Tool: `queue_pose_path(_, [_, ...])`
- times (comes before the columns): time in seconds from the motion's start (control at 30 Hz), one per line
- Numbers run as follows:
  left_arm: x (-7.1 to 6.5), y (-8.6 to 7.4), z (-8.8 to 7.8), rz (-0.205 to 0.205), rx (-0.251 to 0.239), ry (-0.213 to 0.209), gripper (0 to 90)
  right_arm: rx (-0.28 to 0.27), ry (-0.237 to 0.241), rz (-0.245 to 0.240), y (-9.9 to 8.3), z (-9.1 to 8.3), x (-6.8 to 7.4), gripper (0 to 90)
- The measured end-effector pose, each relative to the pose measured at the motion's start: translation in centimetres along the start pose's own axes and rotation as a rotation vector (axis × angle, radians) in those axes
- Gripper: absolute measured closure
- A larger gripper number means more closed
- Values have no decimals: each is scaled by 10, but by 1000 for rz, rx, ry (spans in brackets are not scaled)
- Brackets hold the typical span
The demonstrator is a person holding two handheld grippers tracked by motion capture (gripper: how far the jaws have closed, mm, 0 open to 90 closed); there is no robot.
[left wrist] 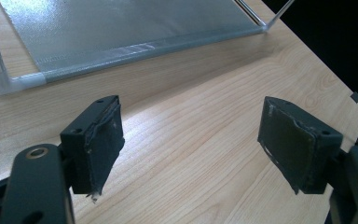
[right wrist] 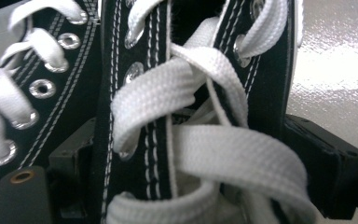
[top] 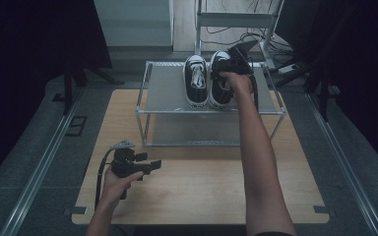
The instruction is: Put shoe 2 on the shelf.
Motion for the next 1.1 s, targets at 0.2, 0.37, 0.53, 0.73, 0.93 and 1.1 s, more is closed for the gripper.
queue_pose_path(0.2, [0, 0, -1, -2, -4, -1, 222, 19, -9, 6, 0, 4, -1, 130])
queue_pose_path(0.37, [0, 0, -2, -1, -4, -1, 222, 35, -57, -13, 0, 7, 1, 121])
queue_pose_path(0.53, [1, 0, -2, -2, -4, 0, 222, 39, -72, -31, 0, 7, 2, 104])
queue_pose_path(0.73, [0, 0, 0, -1, 0, -2, 221, -19, -22, -44, 6, -5, 5, 110])
queue_pose_path(0.93, [-1, 0, 0, 3, 1, -1, 221, -119, 32, -108, 8, -20, 8, 137])
queue_pose_path(1.1, [-1, 0, 0, 3, 2, -2, 221, -180, 80, -180, 2, -36, 11, 185])
Point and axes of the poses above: each handheld gripper's, and its own axes: z roughly forward along the jaws, y roughly out of its top, x roughly to its left, the point moved 10 cm from there along z, roughly forward along the jaws, and after that the axes turned 8 degrees about -y, right-handed, at the moved point
